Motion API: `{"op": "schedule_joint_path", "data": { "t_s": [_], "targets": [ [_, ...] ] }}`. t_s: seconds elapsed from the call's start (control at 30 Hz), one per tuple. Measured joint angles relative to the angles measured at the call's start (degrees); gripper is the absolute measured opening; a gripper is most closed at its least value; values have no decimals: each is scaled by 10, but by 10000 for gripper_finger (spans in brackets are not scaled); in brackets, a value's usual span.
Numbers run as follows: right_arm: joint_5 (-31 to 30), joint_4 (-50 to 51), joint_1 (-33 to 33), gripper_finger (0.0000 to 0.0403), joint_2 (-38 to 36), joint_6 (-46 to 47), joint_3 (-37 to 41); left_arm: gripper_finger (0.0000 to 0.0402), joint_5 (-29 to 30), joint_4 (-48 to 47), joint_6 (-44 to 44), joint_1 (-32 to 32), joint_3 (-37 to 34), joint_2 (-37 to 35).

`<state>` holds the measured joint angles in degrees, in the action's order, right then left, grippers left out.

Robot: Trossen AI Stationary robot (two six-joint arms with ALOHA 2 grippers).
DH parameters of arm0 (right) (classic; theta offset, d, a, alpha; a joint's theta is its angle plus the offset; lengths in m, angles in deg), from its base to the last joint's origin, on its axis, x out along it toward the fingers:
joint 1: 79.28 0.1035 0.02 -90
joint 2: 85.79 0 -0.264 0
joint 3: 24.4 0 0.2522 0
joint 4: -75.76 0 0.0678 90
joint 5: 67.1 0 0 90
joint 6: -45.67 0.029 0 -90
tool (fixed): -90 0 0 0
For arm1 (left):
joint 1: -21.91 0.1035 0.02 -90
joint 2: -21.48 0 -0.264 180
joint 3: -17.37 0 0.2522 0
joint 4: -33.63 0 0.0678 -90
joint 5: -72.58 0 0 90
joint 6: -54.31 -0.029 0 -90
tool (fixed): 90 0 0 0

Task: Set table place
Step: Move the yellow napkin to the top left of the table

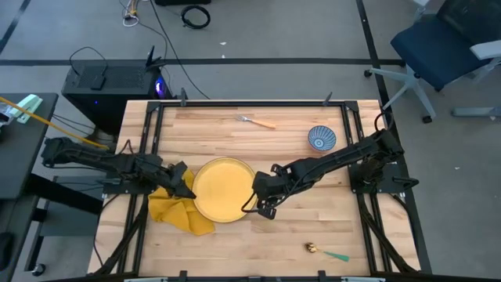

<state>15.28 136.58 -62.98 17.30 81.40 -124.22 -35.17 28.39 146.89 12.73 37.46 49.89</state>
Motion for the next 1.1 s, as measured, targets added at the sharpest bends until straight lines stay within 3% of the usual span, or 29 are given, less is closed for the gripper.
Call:
{"op": "schedule_joint_path", "data": {
  "t_s": [0.17, 0.37, 0.63, 0.83, 1.1],
  "targets": [
    [-1, 1, 0, 16, 0, -1, 13, 9, 18, -94, -44, -1, 81, 19],
    [-1, 1, 0, 16, 0, -1, 19, 9, 29, -363, -102, -12, 232, 71],
    [-1, 1, 0, 16, 0, -9, 19, 9, 143, -661, -175, -66, 415, 208],
    [-1, 1, 3, 16, 0, -10, 19, 9, 168, -661, -217, -145, 429, 339],
    [-1, 1, 3, 16, 0, -11, 19, 9, 101, -650, -243, -248, 429, 502]
  ]
}}
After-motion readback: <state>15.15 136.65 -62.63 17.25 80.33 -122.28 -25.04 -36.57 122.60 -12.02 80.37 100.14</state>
